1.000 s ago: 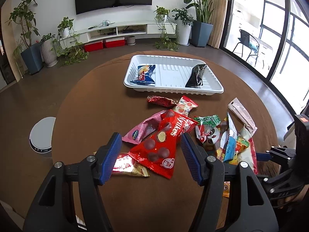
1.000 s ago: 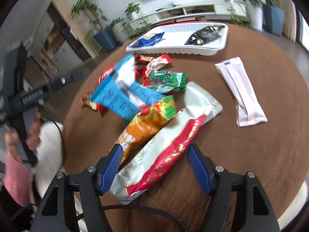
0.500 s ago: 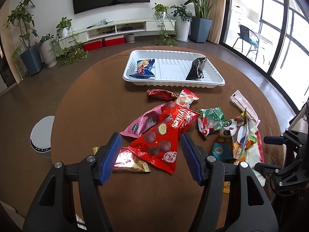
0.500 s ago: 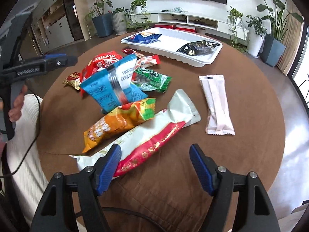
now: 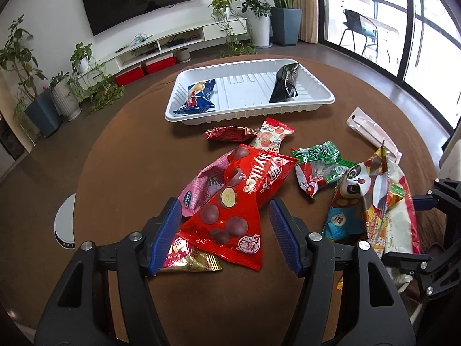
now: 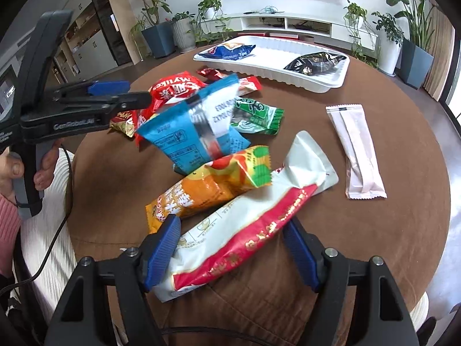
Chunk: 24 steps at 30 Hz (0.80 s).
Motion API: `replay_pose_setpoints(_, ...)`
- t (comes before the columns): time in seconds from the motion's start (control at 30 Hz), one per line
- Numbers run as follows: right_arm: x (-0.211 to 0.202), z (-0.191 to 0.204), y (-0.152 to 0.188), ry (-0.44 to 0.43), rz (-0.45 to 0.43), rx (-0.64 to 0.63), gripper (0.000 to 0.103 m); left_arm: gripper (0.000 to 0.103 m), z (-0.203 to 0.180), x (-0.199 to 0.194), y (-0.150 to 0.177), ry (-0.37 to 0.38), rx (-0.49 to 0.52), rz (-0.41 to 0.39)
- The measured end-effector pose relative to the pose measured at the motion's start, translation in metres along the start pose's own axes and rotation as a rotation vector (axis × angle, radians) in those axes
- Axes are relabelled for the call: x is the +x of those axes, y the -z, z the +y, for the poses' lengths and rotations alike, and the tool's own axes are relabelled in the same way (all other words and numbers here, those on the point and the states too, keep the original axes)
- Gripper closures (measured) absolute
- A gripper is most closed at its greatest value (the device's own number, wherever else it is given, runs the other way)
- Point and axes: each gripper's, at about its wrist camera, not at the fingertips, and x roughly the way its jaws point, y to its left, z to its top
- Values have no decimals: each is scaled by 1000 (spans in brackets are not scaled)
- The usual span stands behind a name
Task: Organize snacks
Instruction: 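Move the left tool to the red Mylikes bag while the right tool approaches the white striped pack, then grasp the red Mylikes bag with the left tool while the right tool grasps the white striped pack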
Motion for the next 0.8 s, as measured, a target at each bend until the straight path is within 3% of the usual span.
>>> replay_pose_setpoints(0.47,-3,27,2,81,18,-241,28,42,-22,48,-11,-37,149,49)
replay_pose_setpoints(0.73,-9,38,4,128,28,-399,28,42,-28,66,-9,-1,180,72)
replay_pose_setpoints(0.8,-11,39,5,133,33,-425,28,55,-29,66,-8,28,181,76)
